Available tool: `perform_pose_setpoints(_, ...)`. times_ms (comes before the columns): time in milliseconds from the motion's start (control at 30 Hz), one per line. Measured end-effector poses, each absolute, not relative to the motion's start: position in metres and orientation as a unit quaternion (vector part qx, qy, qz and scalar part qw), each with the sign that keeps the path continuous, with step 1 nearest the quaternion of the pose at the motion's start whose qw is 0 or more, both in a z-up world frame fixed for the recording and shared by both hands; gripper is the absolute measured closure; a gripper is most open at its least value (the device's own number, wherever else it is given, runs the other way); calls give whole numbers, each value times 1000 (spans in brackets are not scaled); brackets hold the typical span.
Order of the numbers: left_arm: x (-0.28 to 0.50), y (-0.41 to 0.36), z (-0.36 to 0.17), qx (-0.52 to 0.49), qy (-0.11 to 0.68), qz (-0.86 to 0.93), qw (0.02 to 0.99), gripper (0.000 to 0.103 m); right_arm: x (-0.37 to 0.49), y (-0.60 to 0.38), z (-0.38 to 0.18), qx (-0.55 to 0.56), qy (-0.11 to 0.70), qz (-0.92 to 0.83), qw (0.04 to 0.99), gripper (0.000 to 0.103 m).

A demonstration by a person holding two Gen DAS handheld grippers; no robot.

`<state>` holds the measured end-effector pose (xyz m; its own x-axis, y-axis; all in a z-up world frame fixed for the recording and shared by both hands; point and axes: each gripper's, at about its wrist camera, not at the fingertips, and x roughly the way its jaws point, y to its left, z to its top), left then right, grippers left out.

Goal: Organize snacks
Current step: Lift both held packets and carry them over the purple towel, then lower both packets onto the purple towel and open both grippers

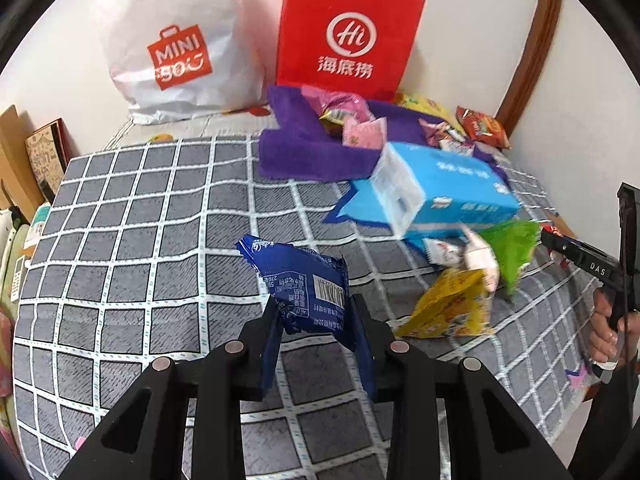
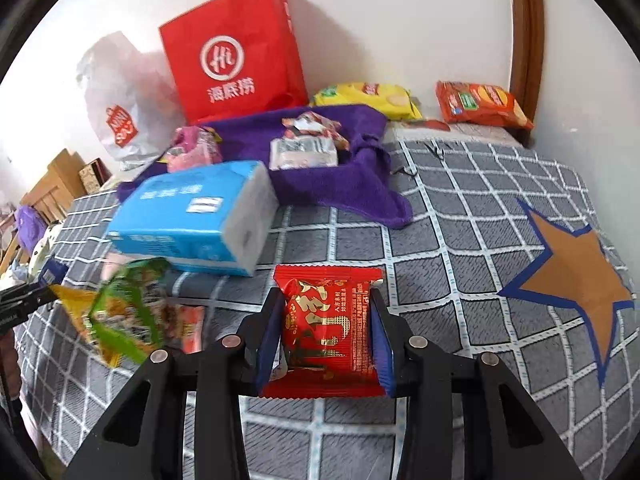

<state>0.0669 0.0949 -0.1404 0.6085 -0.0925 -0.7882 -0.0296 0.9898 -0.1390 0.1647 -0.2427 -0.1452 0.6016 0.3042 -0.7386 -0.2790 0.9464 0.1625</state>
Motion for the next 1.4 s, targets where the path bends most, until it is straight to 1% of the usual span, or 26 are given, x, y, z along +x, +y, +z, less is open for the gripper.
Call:
perform_pose_setpoints(200, 72, 77, -112, -69, 424, -45, 902, 72, 156, -227, -104, 10, 388, 192, 901, 62)
perform_pose_setpoints(367, 90, 58, -81, -75, 404, -70, 909, 72, 164, -209, -71, 6, 374, 195, 906, 62)
perform_pose_setpoints(600, 122, 30, -42, -68, 374, -101, 919, 72, 189, -185, -28, 15, 353, 213, 911, 62)
perform_pose_setpoints(767, 149, 20, -21, -61, 358, -108, 925, 72, 218, -170, -11, 10, 350, 212, 912, 62)
perform_pose_setpoints(1067, 207, 29, -7, -59, 337, -94, 935, 72, 277, -146, -3, -4, 344, 217, 913, 62)
perform_pose_setpoints(1200, 234, 35, -7, -56, 343, -82, 934, 72, 306, -140, -5, -6, 347, 216, 913, 62)
perform_pose_setpoints(1300, 256, 42, -11, -62, 344, -71, 934, 72, 329, -138, -11, 8, 356, 222, 908, 62)
perform_pose_setpoints(1400, 272, 55, -24, -87, 352, -69, 929, 72, 345, -135, -30, 17, 368, 226, 902, 62)
